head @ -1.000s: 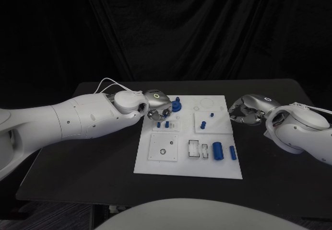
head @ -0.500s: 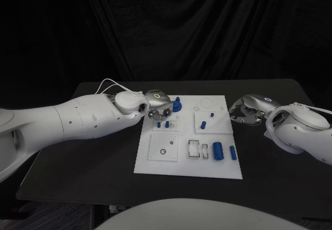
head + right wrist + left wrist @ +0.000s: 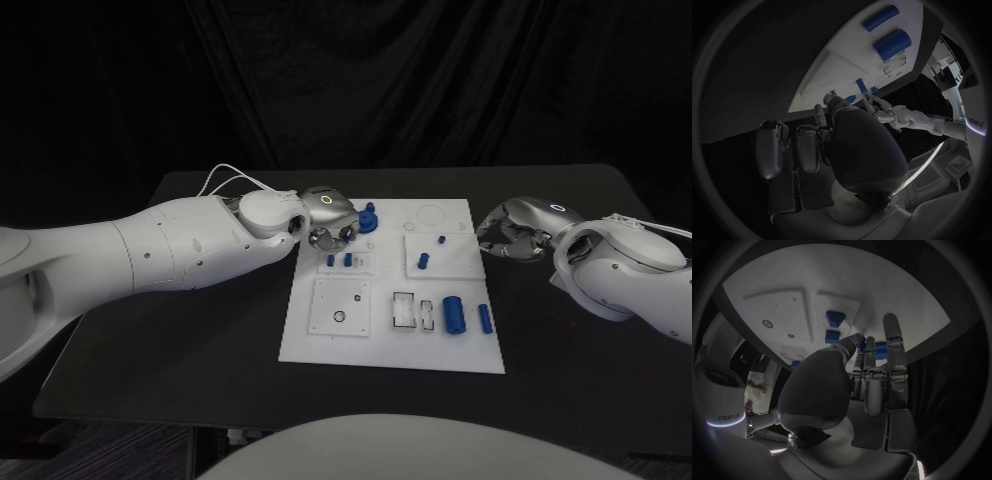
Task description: Assemble the parts on the task board
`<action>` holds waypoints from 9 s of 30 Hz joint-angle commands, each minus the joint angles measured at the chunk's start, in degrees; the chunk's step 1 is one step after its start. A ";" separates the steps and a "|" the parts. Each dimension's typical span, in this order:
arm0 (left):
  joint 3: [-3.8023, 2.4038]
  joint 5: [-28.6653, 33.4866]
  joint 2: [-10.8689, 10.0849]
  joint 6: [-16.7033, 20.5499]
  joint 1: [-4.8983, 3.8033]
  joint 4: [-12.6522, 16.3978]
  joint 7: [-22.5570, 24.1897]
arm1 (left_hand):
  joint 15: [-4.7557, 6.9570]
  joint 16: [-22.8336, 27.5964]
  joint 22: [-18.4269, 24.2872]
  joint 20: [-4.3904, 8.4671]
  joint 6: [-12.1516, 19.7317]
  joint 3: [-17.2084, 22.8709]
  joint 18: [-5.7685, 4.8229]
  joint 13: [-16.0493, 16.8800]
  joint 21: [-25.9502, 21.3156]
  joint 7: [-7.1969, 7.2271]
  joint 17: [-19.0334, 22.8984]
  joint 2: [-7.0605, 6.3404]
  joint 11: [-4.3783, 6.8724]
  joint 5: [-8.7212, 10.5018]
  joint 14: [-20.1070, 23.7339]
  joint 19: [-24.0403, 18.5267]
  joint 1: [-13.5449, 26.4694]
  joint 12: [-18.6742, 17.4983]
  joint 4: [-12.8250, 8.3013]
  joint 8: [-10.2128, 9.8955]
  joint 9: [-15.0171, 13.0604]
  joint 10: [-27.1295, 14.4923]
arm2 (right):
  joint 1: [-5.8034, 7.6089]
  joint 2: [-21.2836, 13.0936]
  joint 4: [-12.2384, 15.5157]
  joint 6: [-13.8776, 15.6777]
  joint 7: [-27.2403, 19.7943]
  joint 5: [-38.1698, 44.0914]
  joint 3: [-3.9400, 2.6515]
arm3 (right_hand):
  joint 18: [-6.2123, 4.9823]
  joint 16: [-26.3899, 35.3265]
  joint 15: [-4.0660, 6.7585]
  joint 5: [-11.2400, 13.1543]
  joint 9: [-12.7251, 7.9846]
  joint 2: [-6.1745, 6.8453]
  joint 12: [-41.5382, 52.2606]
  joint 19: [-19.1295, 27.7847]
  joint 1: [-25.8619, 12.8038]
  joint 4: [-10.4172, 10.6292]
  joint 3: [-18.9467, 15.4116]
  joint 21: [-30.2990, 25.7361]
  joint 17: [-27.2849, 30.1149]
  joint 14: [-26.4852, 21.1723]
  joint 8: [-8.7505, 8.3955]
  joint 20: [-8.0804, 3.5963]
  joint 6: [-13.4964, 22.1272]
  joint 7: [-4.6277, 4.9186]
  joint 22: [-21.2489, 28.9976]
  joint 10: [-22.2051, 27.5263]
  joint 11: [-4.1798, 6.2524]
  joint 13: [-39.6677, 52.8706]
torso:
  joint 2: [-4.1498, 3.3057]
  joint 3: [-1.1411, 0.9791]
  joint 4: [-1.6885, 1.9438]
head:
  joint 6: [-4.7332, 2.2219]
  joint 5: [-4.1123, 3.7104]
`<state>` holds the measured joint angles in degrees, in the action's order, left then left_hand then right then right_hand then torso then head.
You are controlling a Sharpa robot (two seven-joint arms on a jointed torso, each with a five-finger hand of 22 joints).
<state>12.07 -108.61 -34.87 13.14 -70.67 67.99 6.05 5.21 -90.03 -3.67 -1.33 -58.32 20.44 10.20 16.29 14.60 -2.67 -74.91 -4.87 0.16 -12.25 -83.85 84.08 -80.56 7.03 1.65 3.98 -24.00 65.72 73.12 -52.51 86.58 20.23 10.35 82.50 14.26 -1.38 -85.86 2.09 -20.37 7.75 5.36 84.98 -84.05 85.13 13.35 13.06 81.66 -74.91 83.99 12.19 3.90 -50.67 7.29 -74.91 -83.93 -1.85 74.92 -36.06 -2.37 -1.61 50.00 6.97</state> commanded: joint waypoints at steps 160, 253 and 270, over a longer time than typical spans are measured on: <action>0.03 110.83 -25.25 -23.43 2.08 22.74 39.13 | -12.50 84.91 -86.33 -7.01 35.02 -24.95 -10.20 -13.34 75.40 1.57 73.09 10.88 -5.68 -13.74 83.16 5.92 4.87 -1.08 15.02 -1.62 17.29 -52.64 | -2.18 4.33 -5.01 -0.21 -2.21 7.57 -0.08 | -2.84 3.28 -3.71 1.12 3.87 5.32 -57.03 2.38 -2.08 -4.75 8.86 -9.37 1.49 1.25 -1.19 3.66 -0.24 2.05 -9.31 37.29 -4.41 -53.24 | -0.95 5.70 6.59 | 0.00 -7.91; 0.04 110.84 -23.68 -25.21 3.61 20.68 37.38 | -13.96 86.41 -86.33 -8.63 43.06 -29.73 -10.20 -14.24 75.40 -1.85 74.18 14.23 -3.13 -11.38 83.46 5.92 5.27 0.77 15.01 -2.31 21.48 -57.91 | -3.07 9.08 9.89 -1.09 -2.40 16.59 -0.11 | -2.49 3.31 -1.32 0.40 10.28 2.29 -66.71 1.25 0.27 -8.05 8.56 -8.28 1.72 1.79 1.27 1.38 -8.60 -0.23 -9.92 21.09 -1.73 -64.28 | -0.88 6.12 6.48 | 0.00 -4.20; 0.03 110.84 -23.72 -25.83 4.98 20.59 37.16 | -14.33 86.09 -86.33 -8.80 41.70 -30.05 -10.20 -14.24 75.40 -0.94 74.11 14.66 -1.83 -12.97 83.38 5.92 4.36 1.38 14.26 -1.85 21.60 -57.78 | -6.06 12.55 7.57 -0.74 -0.96 18.20 -0.13 | -2.57 3.31 -1.41 0.45 10.31 2.36 -67.25 1.47 0.42 -8.21 8.63 -8.71 1.66 1.75 0.95 1.43 -8.40 -0.12 -9.80 21.07 -1.85 -64.60 | -0.86 6.19 6.54 | 0.00 -4.19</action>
<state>12.16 1.94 -58.63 -12.09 -65.81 88.50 38.96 -8.59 -3.97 -74.92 -10.03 -16.21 -9.55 0.78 2.08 89.83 -3.71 -0.79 9.66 -1.64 -25.02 -0.43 84.19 -75.94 8.21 16.12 2.04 -2.42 7.80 67.25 -40.00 94.19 19.72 7.67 99.18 14.17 -3.14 -82.76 0.36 -20.31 18.07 7.48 18.02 -82.93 85.72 5.44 21.73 73.31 -73.19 83.89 13.49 5.43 -59.26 7.08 -74.93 -62.65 -3.69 10.34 -36.93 3.82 4.94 50.00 2.70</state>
